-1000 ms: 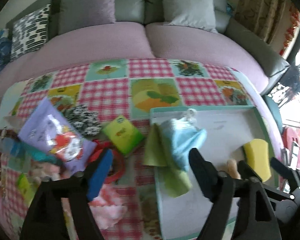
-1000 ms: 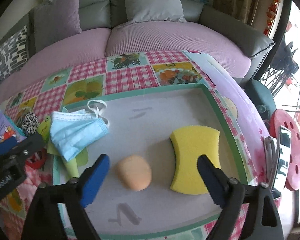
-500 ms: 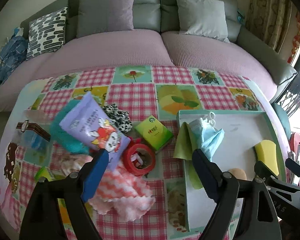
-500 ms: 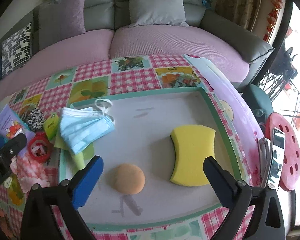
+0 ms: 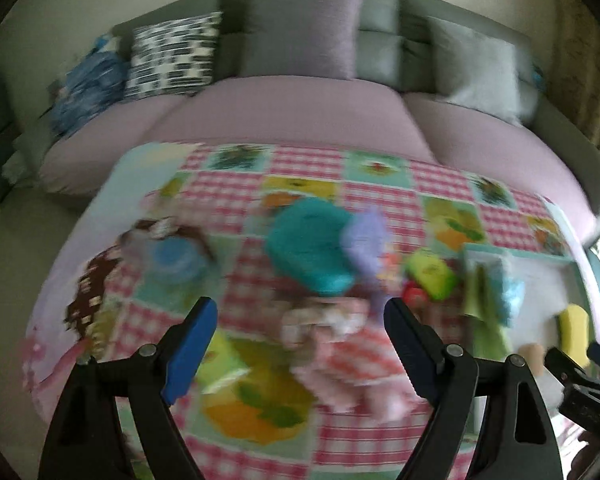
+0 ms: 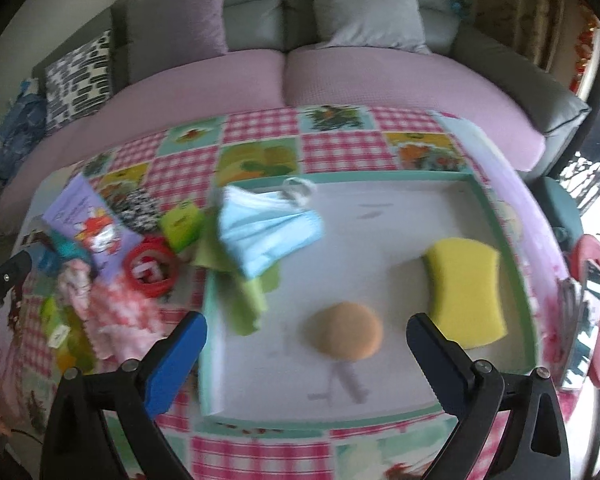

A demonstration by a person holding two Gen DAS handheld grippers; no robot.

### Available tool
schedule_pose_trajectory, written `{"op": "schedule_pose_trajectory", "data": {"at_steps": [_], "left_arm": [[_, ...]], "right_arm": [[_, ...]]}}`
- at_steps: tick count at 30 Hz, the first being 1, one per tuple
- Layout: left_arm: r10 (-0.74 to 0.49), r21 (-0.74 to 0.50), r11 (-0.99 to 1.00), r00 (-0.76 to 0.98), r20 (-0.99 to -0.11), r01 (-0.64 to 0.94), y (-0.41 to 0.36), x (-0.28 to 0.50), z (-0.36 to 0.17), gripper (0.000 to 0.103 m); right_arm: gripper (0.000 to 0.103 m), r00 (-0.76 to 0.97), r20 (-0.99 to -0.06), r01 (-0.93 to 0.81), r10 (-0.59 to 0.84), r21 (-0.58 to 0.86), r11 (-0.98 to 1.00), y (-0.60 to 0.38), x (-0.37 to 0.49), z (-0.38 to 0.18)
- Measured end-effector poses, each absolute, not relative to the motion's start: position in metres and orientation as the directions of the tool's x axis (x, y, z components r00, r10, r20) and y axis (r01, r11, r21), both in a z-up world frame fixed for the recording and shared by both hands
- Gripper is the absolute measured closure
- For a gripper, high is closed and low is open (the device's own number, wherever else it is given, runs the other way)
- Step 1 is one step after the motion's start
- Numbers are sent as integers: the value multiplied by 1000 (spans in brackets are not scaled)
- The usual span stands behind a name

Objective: Organize soft objects
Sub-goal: 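Release the puff in the tray with the right gripper while the left releases the mask, then grasp the pink floral cloth with the right gripper while the left grasps the green tissue pack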

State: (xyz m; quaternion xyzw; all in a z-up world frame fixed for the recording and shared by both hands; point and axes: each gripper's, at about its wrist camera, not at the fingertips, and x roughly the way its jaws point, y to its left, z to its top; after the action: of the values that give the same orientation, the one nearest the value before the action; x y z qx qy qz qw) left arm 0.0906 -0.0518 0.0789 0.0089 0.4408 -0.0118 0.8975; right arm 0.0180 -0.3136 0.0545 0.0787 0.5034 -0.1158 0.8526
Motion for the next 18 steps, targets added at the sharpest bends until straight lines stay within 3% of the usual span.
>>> {"op": "schedule_pose_trajectory", "data": {"at_steps": [9, 18], "left_arm": [[86, -3, 988, 571, -817, -152, 32, 93, 67, 17], [83, -47, 975, 556, -827, -215, 68, 89, 60, 17]], "right_arm": [[1, 482, -876, 151, -1, 83, 985, -253, 35, 49], [1, 464, -884, 25, 63, 84, 996, -196, 48, 37]]}}
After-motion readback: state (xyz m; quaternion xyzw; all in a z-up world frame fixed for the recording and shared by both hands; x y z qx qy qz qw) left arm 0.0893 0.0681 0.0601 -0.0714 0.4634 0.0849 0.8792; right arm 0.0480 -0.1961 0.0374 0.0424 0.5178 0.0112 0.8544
